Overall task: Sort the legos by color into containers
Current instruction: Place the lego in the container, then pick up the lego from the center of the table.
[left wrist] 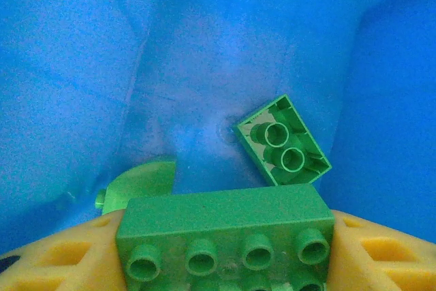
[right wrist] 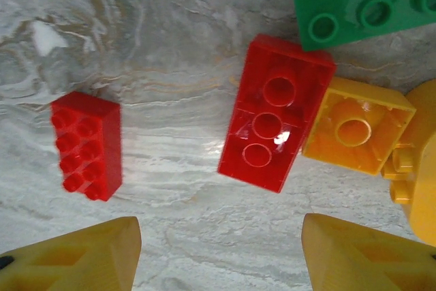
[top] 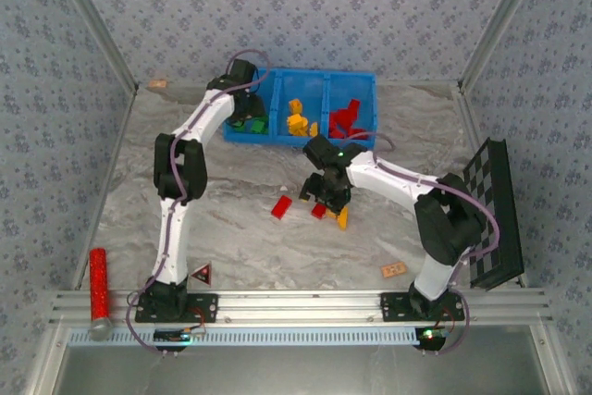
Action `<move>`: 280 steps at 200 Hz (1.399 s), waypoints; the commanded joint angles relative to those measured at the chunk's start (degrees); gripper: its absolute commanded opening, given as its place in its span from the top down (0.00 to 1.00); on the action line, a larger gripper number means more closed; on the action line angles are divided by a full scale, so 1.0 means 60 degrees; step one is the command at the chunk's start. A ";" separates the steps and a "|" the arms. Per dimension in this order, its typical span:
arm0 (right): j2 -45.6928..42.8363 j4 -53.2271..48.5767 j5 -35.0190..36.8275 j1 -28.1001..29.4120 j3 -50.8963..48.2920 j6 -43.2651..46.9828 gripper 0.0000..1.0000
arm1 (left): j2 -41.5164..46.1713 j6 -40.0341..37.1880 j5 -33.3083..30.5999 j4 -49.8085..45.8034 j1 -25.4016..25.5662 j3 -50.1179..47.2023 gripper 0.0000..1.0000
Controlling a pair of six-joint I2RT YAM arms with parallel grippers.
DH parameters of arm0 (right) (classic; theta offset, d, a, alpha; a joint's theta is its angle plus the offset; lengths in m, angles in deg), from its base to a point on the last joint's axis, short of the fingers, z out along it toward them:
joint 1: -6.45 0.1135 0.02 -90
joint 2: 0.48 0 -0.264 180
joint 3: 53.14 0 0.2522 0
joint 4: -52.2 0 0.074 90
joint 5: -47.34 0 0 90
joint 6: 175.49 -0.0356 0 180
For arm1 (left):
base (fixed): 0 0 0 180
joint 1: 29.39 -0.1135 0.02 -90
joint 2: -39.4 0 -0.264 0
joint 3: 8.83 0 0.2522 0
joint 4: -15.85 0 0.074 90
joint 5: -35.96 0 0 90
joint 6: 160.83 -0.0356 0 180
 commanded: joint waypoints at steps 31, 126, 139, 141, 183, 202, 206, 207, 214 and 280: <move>0.0286 -0.0111 0.0921 0.0277 -0.0082 -0.0387 0.36 | -0.0081 0.0127 0.0472 0.0121 -0.0074 0.0479 0.32; 0.1124 0.0362 0.0691 0.0201 -0.0092 -0.0416 0.38 | 0.0458 -0.0048 0.0594 -0.0226 0.0014 0.0964 0.23; 0.1216 0.0470 0.0700 0.0194 -0.0107 -0.0435 0.39 | 0.0594 -0.0075 0.0660 -0.0249 0.0021 0.0965 0.23; 0.1233 0.0485 0.0692 0.0198 -0.0107 -0.0432 0.39 | 0.0622 -0.0078 0.0677 -0.0249 0.0023 0.0964 0.23; 0.1574 0.0739 0.0711 0.0115 -0.0123 -0.0346 0.45 | 0.1214 -0.0137 0.0842 -0.0406 0.0115 0.0910 0.22; 0.1717 0.0868 0.0664 0.0081 -0.0175 -0.0252 0.44 | 0.1519 -0.0230 0.0887 -0.0443 0.0118 0.0744 0.22; 0.1741 0.0917 0.0649 0.0058 -0.0205 -0.0256 0.44 | 0.1575 -0.0252 0.0887 -0.0481 0.0106 0.0718 0.22; 0.1748 0.0931 0.0647 0.0063 -0.0214 -0.0246 0.44 | 0.1582 -0.0253 0.0887 -0.0497 0.0104 0.0702 0.22; 0.1813 0.0978 0.0596 0.0037 -0.0249 -0.0246 0.45 | 0.1681 -0.0303 0.0865 -0.0582 0.0075 0.0634 0.22; 0.2080 0.0846 0.0110 -0.0118 0.0054 0.0765 0.75 | 0.3538 -0.0368 0.0875 -0.0278 -0.0030 -0.1916 0.22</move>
